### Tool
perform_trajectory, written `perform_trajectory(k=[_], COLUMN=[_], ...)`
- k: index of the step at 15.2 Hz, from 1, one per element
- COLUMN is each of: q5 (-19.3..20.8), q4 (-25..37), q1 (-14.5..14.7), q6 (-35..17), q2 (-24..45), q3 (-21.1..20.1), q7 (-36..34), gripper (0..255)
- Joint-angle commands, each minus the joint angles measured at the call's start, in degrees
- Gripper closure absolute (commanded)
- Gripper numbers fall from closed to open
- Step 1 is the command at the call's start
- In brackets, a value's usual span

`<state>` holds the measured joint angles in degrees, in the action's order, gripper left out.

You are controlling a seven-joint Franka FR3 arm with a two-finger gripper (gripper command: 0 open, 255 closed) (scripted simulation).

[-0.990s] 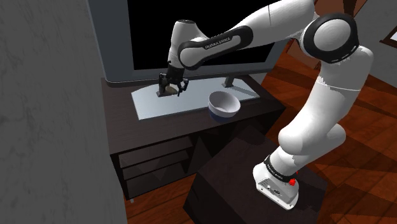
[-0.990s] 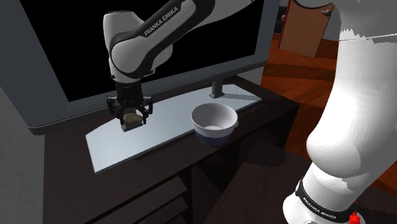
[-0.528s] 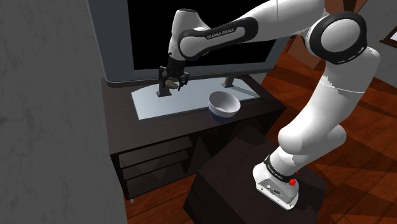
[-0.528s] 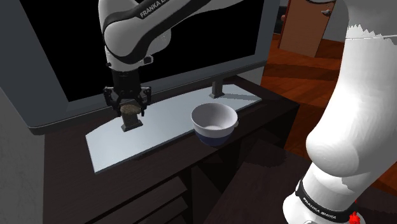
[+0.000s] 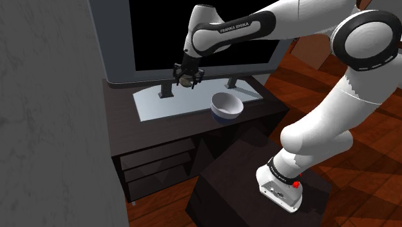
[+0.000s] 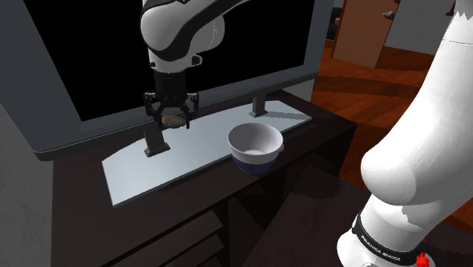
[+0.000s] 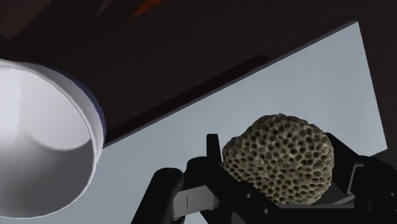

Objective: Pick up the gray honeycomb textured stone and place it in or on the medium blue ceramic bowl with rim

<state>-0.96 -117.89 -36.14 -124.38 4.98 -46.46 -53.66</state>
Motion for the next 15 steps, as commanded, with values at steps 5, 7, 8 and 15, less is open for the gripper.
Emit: perform_trajectory(k=[5,7,8,15], q5=[-11.3,-13.8,-14.9,-18.1], q4=[-10.5,-13.5,-14.9,-23.0], q1=[-4.0,-4.3,-4.4,-5.7], q6=[-0.2,0.3,0.6,2.8], q2=[-12.8,-16.3,-17.9,-26.7], q3=[3.9,6.2,7.4,16.1], q7=[14.2,18.4,20.4,32.9], gripper=[255,255,255,255])
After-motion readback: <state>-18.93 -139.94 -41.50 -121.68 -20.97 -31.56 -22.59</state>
